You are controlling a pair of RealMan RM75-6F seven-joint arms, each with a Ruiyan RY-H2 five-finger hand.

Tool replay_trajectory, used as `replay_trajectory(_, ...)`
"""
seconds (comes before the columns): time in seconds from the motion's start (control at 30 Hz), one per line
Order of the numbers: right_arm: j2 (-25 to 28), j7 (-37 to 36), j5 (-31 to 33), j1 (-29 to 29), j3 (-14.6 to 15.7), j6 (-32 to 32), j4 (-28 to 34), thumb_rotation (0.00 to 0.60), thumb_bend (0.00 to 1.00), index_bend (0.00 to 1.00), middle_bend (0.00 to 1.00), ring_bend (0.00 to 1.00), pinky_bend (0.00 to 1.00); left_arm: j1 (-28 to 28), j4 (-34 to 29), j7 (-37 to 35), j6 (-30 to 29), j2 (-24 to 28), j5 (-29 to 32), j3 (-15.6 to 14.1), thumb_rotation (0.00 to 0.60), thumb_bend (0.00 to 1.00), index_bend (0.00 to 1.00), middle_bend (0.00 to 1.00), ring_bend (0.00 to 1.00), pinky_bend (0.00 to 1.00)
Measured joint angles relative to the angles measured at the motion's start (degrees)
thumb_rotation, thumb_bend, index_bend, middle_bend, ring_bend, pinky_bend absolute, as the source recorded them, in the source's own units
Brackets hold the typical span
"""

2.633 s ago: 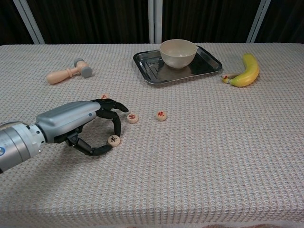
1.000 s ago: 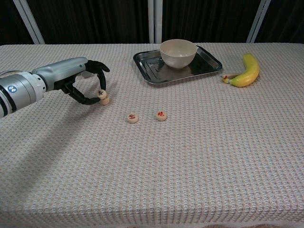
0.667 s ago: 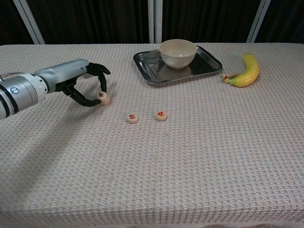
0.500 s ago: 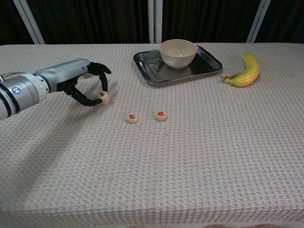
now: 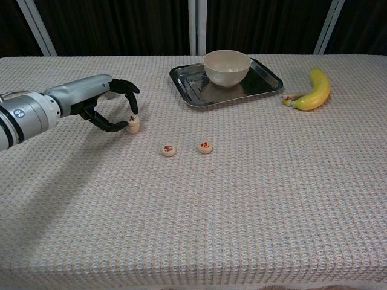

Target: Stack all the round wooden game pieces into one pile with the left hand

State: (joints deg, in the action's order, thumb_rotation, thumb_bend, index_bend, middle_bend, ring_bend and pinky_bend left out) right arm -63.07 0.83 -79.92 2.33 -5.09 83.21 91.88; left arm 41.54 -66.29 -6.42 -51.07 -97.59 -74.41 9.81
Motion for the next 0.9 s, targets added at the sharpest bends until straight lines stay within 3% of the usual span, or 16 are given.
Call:
replay_trajectory(0.47,-0.52,-0.11,-0.53,0.29,0.18,-0.29,-0.30,0.600,0.13,0.00,0.00,0.00,0.00,-0.41,-9.49,2.39,-1.35,4.84,-2.17,-1.51,0.600,0.41,0.35,0.07,0.00,0.00)
replay_trajectory(0.9,-0.21,-0.51,-0.23,0.15,0.13,-0.36,-0.46,0.600,0.13,0.00,0.00,0.00,0.00,0.57,-6.21,3.32,1.85,4.01,0.25,-1.90,0.600,0.41,0.29,0.03,0.00,0.00)
